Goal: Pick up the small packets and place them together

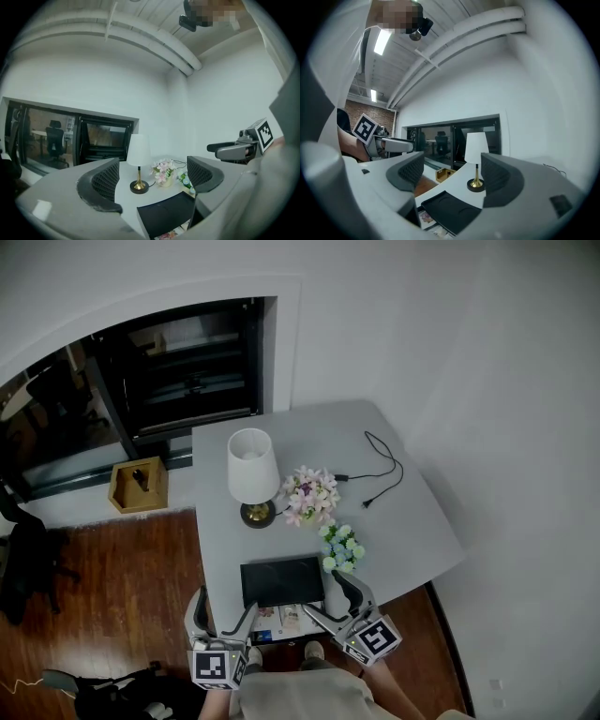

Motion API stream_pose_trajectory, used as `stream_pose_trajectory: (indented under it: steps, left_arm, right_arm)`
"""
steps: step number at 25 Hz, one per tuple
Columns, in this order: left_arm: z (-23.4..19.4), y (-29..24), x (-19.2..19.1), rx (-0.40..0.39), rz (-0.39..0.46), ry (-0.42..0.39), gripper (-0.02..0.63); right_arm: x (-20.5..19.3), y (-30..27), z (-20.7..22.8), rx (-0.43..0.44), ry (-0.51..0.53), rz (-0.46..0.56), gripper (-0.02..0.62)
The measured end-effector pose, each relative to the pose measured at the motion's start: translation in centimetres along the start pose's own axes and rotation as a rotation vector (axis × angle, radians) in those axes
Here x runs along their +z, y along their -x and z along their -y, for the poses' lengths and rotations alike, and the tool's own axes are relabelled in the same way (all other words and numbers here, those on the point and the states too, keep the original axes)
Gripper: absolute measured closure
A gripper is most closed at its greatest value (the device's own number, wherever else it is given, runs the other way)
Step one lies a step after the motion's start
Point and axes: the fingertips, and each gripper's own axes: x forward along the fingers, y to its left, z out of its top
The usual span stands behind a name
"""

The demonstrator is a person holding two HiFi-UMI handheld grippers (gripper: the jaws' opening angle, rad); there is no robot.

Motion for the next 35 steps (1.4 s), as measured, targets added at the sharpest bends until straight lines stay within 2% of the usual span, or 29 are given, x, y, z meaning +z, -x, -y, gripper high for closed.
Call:
stream_pose_trajectory:
  steps: [4,7,11,13,17,22,25,27,31,32,33,34,35]
  left_arm:
    - [-0.5,0.3,0.2,0.022,0.02,-0.025,0.154]
    - [-0.9,0.6,0.1,0.041,0.013,-0.038,0.153]
    - [-1.6,1.0,-0.5,0.056,0.0,-0.027,0.153]
    - [-2.0,1.2,-0.6,0.063,-0.005,-0.027,0.153]
    - [-2.5,1.5,-1.1,0.073,-0.021,-0.017,0.153]
    - [-2.3,1.8,-1.4,0.076,-0.02,-0.009,0.153]
    - [-2.4,2.1,-1.7,0.084,-0.024,-0.001,0.153]
    - [-2.4,2.4,-1.7,0.09,-0.027,0.005,0.153]
    - [-2.7,2.8,-1.8,0.101,-0.031,0.009,0.153]
    - [-2.8,2.9,-1.9,0.104,-0.033,0.009,0.153]
    - [-2.9,3.0,-1.9,0.107,-0.035,0.01,0.153]
    - [-3.0,3.2,-1.9,0.11,-0.037,0.011,0.153]
    - [-3.0,3.3,-2.0,0.113,-0.038,0.015,0.153]
  right_arm:
    - [-3.3,-0.8,-1.6,0.129,-0.085,-0.114,0.227]
    - [-7.2,-1.4,-2.7,0.195,-0.225,-0.247,0.272]
    - [-13.6,-2.2,-4.4,0.258,-0.451,-0.427,0.272]
    - [-16.5,-2.4,-5.4,0.28,-0.518,-0.51,0.272]
    - [-21.4,-3.0,-7.7,0.325,-0.54,-0.655,0.272]
    - [-25.8,-3.5,-10.2,0.361,-0.622,-0.822,0.272]
    - [-27.5,-3.9,-10.1,0.316,-0.643,-0.892,0.272]
    - [-28.4,-4.1,-9.9,0.288,-0.642,-0.933,0.322]
    - [-29.1,-5.0,-10.4,0.284,-0.672,-0.955,0.33]
    - [-29.3,-5.1,-10.5,0.284,-0.676,-0.958,0.404]
    - [-29.4,-5.1,-10.5,0.282,-0.672,-0.962,0.446]
    - [-29.5,-4.9,-10.4,0.278,-0.657,-0.968,0.453]
    - [-29.5,-4.7,-10.3,0.275,-0.637,-0.972,0.519]
